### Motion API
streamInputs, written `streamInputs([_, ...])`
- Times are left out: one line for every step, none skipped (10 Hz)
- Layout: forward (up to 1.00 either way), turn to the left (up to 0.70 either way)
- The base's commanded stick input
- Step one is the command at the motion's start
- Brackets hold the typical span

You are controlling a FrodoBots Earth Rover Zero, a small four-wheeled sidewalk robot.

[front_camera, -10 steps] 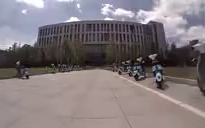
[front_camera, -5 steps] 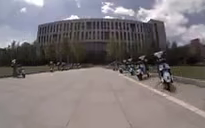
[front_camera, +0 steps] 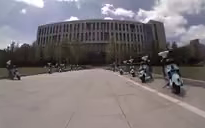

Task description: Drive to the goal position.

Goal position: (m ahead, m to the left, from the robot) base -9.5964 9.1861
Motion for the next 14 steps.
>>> streamInputs([0.70,0.00])
streamInputs([0.00,0.00])
streamInputs([-0.16,0.00])
streamInputs([-0.66,0.00])
streamInputs([-0.48,0.00])
streamInputs([0.00,0.00])
streamInputs([0.00,0.00])
streamInputs([0.00,0.00])
streamInputs([0.00,0.00])
streamInputs([0.00,0.00])
streamInputs([0.00,0.00])
streamInputs([0.00,0.00])
streamInputs([0.00,0.00])
streamInputs([0.00,0.00])
